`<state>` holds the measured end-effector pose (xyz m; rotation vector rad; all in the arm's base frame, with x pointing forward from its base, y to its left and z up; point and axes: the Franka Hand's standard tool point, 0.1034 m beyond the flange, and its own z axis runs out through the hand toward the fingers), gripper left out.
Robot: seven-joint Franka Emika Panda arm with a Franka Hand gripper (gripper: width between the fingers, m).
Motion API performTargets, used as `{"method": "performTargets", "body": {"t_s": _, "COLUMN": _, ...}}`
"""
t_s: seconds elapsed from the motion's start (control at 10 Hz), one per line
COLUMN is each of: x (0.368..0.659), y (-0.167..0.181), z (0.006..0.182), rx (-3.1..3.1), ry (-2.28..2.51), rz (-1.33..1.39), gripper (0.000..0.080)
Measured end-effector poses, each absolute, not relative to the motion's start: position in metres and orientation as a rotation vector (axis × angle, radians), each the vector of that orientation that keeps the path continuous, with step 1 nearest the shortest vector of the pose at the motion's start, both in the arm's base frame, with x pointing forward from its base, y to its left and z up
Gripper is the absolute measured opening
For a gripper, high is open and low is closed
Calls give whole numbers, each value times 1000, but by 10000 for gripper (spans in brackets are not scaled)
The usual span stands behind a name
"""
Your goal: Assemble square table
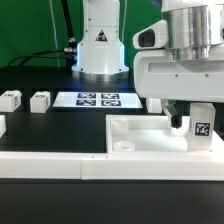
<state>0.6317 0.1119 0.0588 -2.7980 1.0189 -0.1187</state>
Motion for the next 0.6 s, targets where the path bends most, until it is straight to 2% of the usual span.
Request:
{"method": "performTargets", "body": {"t_s": 0.1, "x": 632, "y": 111, "z": 59, "rx": -2841, "ry": 906, "rz": -129, "gripper": 649}}
{"method": "performTargets", "body": {"t_s": 0.2, "x": 636, "y": 108, "z": 63, "rx": -2952, "ry": 574, "rz": -161, "gripper": 649}}
{"method": "performTargets", "body": {"t_s": 0.5, "x": 638, "y": 121, "z": 68, "rx": -3070, "ry": 2, "rz": -141, "gripper": 649}}
{"method": "performTargets", "body": {"t_s": 0.6, "x": 638, "y": 121, "z": 68, "rx": -3062, "ry": 103, "rz": -139, "gripper": 649}}
